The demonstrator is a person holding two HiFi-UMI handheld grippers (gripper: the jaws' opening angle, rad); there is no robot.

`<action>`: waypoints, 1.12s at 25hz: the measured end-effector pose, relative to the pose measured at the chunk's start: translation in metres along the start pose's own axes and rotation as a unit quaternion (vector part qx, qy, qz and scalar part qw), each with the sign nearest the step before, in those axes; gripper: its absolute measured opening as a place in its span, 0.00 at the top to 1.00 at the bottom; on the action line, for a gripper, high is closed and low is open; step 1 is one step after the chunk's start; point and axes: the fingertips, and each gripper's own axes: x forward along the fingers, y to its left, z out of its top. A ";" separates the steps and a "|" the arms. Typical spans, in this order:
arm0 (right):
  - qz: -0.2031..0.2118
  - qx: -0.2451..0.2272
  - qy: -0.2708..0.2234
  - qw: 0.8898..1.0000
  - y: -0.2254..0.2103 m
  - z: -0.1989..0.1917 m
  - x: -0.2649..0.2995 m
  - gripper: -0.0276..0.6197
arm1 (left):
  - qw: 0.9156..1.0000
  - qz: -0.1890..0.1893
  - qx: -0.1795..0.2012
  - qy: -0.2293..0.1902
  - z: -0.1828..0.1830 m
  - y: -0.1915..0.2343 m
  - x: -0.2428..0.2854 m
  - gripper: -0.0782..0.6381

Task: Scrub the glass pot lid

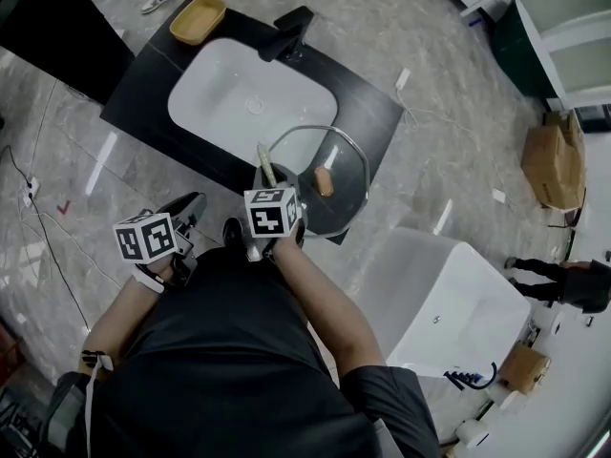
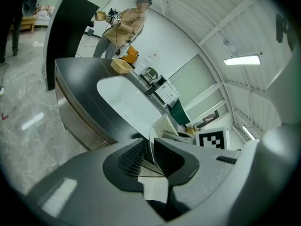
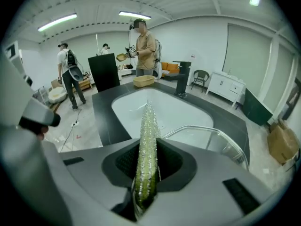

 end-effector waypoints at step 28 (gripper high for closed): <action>0.109 -0.402 0.081 0.906 -0.023 -0.016 0.030 0.86 | 0.999 0.006 -0.045 -0.029 -0.012 -0.002 0.000 0.79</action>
